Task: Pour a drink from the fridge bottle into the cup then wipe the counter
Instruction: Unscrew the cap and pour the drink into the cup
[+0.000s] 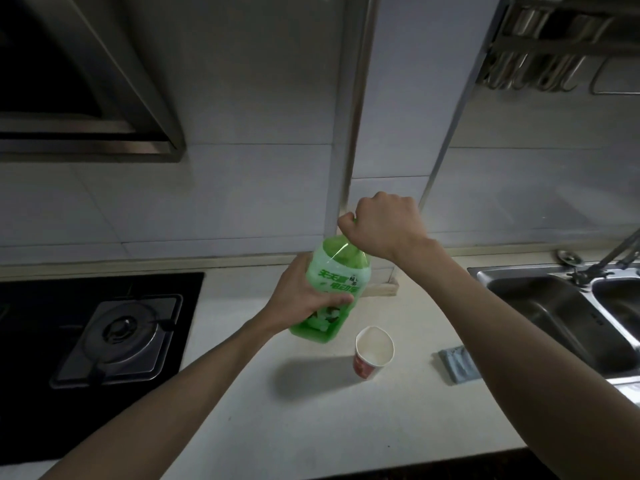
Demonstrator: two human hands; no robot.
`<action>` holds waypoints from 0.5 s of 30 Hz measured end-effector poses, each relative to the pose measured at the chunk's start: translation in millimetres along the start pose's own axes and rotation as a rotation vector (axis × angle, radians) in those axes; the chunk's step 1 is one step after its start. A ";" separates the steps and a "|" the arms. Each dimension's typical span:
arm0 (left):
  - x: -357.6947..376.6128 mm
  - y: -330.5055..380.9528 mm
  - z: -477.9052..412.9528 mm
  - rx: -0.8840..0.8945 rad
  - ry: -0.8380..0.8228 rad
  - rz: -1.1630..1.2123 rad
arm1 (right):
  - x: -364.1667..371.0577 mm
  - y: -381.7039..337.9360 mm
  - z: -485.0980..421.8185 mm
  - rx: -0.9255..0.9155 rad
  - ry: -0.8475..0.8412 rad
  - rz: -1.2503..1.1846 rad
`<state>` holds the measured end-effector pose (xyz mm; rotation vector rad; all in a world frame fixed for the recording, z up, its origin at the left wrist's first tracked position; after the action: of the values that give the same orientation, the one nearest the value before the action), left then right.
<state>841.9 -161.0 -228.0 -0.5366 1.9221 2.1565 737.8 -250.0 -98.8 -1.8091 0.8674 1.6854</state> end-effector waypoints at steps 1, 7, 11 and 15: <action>2.8 3.4 1.6 0.013 0.021 -0.016 | 0.9 3.7 0.2 0.028 -0.040 0.007; 13.6 13.5 6.0 0.025 0.038 -0.085 | 9.6 16.2 6.4 0.167 -0.142 0.007; 5.5 19.0 6.0 0.042 -0.028 -0.164 | 0.8 16.3 13.7 0.123 -0.059 -0.070; -6.1 23.3 9.5 0.049 -0.078 -0.229 | 0.4 21.8 21.4 0.102 -0.017 -0.218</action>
<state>837.2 -154.2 -203.5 -0.6211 1.7732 1.9538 707.4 -248.6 -100.0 -1.7493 0.7074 1.4908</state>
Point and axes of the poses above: each hand's wrist, its own z-axis away from the middle knuckle, its own x-axis out of the palm, y = z × x, the point moved 5 cm from there along -z, towards the middle knuckle, and after that the axes turned 12 degrees about -y, right-handed, at the moved point
